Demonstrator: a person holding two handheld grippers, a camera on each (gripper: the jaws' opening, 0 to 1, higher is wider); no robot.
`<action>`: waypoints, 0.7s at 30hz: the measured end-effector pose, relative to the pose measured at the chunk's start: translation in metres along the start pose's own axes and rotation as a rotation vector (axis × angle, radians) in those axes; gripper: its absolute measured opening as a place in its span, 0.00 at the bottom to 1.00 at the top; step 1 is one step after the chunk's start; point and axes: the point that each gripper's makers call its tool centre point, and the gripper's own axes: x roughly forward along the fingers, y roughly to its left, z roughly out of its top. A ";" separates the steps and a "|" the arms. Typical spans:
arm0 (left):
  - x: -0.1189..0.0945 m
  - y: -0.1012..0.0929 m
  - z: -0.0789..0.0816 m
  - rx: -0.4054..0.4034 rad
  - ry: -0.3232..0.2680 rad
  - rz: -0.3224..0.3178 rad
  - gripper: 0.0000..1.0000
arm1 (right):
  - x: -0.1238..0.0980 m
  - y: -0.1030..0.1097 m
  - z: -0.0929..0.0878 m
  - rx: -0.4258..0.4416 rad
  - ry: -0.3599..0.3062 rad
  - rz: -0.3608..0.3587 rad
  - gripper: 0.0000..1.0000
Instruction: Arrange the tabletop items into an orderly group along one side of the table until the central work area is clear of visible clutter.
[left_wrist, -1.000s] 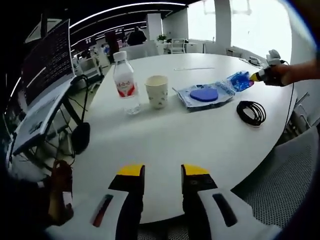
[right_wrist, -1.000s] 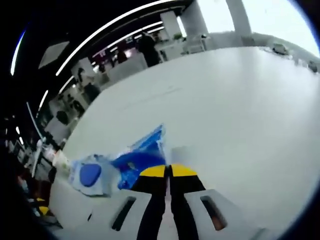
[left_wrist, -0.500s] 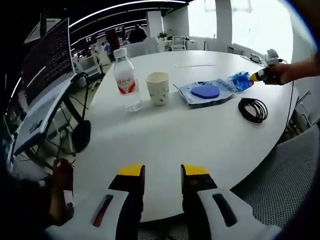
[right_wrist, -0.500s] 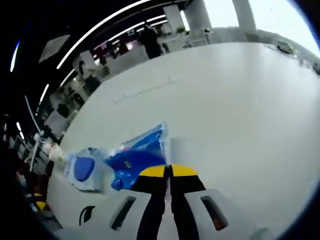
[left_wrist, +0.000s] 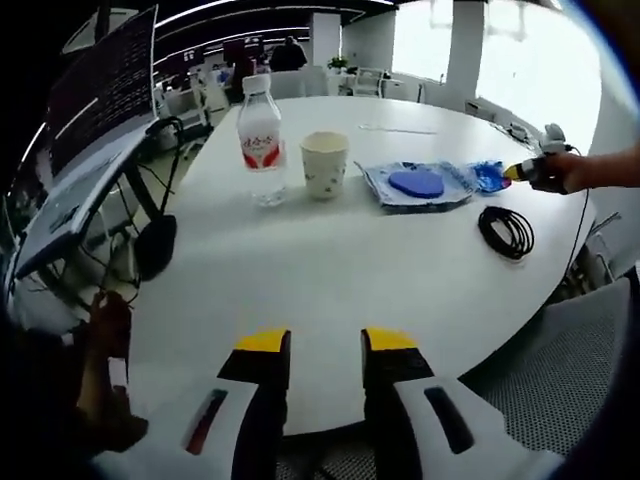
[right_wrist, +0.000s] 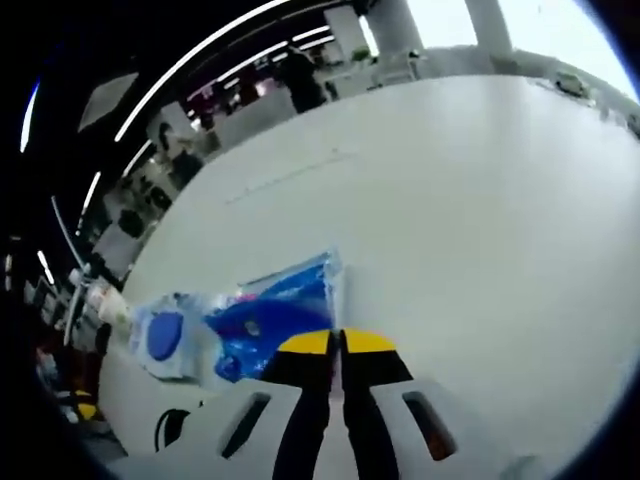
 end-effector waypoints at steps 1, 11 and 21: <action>0.001 -0.002 -0.001 0.001 0.005 -0.008 0.26 | -0.001 0.002 0.000 0.000 0.000 0.003 0.01; 0.021 -0.014 0.012 -0.027 0.021 -0.061 0.26 | -0.009 -0.001 0.001 -0.056 -0.001 0.042 0.07; 0.051 -0.031 0.053 0.012 0.009 -0.111 0.25 | -0.024 0.027 0.000 -0.119 -0.024 0.090 0.07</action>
